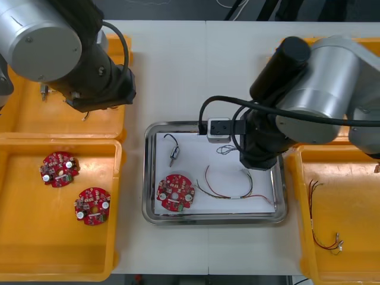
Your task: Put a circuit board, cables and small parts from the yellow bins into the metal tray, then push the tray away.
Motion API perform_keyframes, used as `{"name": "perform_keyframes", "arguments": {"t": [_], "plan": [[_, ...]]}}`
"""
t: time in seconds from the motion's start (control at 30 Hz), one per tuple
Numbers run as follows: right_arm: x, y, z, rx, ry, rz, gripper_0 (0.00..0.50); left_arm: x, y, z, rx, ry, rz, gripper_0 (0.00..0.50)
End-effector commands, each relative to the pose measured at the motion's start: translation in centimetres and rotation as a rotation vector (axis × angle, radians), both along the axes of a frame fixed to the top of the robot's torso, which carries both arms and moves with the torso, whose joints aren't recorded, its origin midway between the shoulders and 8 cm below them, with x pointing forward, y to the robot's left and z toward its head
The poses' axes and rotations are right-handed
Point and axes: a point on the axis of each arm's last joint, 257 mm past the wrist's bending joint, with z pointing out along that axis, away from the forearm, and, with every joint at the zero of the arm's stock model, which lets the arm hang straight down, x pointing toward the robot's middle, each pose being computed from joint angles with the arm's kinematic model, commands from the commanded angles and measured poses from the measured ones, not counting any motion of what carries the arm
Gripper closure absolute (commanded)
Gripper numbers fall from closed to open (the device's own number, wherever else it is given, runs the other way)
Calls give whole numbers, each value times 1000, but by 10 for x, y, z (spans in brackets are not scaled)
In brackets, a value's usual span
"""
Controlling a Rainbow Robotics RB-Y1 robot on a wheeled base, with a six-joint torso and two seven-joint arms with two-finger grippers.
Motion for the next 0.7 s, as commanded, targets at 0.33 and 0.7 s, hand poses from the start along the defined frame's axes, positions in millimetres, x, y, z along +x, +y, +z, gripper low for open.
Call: {"name": "perform_keyframes", "arguments": {"t": [0.33,0.7], "plan": [[46,39,-34,-41,-105,81,500,37,94,15,-2,23,206,0],[59,21,-63,-78,-85,61,500,75,142,15,34,-4,236,0]]}}
